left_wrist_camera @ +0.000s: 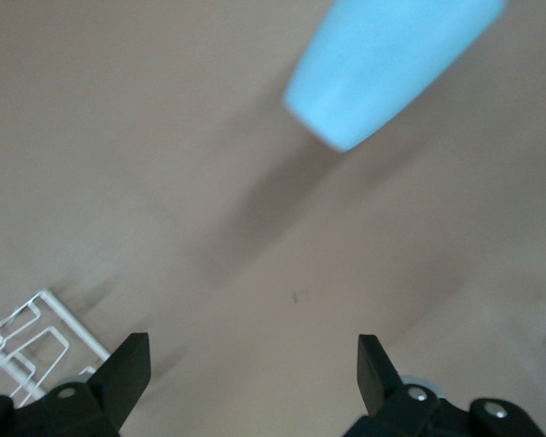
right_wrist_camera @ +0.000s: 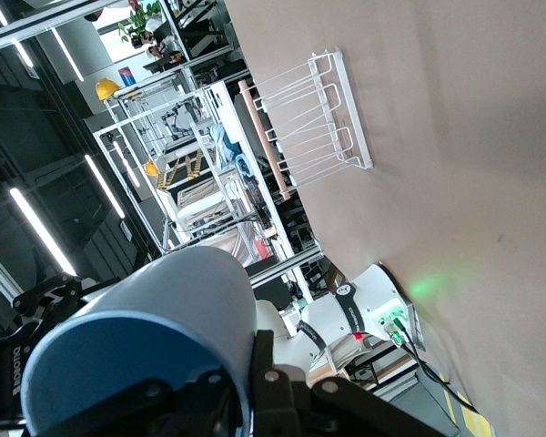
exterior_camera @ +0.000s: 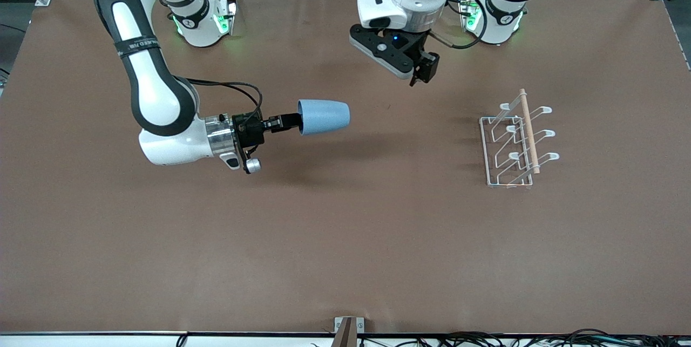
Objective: Hang cup on cup holder
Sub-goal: 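Grasp the cup's base with the left gripper beside the right gripper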
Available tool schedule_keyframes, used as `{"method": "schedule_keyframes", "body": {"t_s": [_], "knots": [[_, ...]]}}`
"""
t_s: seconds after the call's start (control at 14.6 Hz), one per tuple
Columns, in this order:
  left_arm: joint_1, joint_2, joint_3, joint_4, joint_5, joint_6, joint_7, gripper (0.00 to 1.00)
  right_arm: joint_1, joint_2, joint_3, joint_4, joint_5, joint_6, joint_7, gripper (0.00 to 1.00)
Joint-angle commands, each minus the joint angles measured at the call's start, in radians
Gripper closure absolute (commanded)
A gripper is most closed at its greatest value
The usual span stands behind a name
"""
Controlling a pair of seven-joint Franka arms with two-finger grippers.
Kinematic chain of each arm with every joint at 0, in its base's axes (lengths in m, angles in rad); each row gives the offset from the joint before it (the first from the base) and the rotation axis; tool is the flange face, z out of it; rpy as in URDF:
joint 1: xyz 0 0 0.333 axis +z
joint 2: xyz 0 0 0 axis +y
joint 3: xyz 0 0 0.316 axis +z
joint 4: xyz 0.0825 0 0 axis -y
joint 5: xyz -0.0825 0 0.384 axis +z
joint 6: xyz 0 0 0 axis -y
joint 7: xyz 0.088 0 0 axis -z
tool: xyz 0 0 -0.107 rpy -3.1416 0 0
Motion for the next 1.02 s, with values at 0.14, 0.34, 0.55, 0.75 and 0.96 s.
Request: {"method": "schedule_keyframes", "body": {"t_s": [0.14,0.34,0.55,0.75,0.96], "knots": [[-0.001,0.051,-0.044,0.030,-0.014,0.131,0.180,0.00,0.014,-0.006,-0.002,-0.017,0.045,-0.009,-0.019,0.94],[-0.005,0.089,-0.047,0.036,-0.014,0.195,0.261,0.00,0.009,-0.005,-0.004,-0.015,0.048,-0.051,-0.022,0.94],[-0.022,0.137,-0.052,0.053,-0.013,0.272,0.289,0.00,0.006,-0.005,-0.004,-0.015,0.051,-0.065,-0.022,0.94],[-0.034,0.169,-0.054,0.075,-0.013,0.297,0.314,0.00,0.006,-0.005,-0.002,-0.015,0.052,-0.065,-0.022,0.93],[-0.043,0.194,-0.052,0.076,-0.013,0.312,0.321,0.00,0.005,-0.005,-0.002,-0.014,0.052,-0.066,-0.020,0.93]]}}
